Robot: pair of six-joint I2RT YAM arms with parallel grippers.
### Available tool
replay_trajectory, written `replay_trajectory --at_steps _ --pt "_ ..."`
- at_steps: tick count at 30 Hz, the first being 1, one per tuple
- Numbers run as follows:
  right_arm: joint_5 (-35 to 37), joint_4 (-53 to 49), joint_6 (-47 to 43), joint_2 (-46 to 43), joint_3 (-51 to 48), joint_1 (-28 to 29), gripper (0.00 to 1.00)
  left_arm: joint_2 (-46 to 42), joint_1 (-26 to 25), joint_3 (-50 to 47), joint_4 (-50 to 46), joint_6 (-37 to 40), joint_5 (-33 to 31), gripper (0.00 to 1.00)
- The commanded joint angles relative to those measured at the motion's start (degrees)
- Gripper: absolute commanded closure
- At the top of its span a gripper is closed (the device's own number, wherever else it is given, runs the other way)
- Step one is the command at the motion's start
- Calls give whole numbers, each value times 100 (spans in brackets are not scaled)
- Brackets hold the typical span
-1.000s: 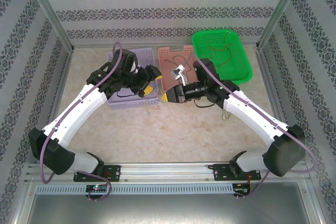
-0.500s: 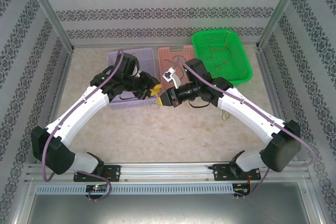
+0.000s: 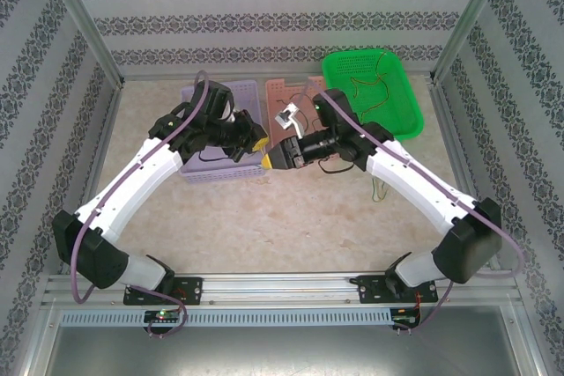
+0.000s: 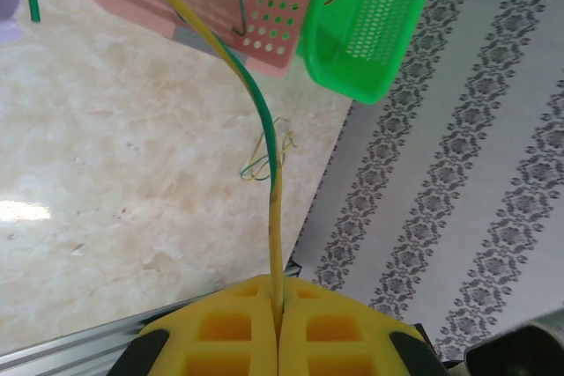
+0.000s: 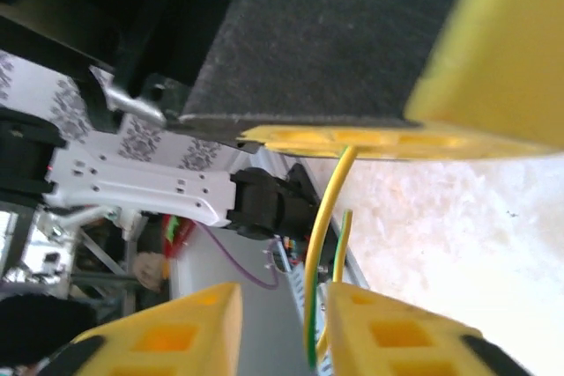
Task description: Untangle the cables
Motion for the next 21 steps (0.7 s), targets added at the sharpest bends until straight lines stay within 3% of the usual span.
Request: replay_trajectory --at_steps 1,5,9,14,21 --pt "-31 654 297 -570 -278 -190 57 -155 28 -49 393 -409 -185 100" --pt "1066 1396 221 -1374 -1209 -188 53 -336 25 -312 659 -1257 -672 100" --pt "2837 2948 426 -2174 -2542 409 49 -502 4 -422 719 -1880 -1332 100" --pt "4532 4995 926 -2117 -3345 1162 49 -652 -94 -744 1241 -2707 -1850 100" --pt "4778 6051 1405 -1352 -3173 1388 52 -649 -271 -1024 1645 -3475 -2324 100"
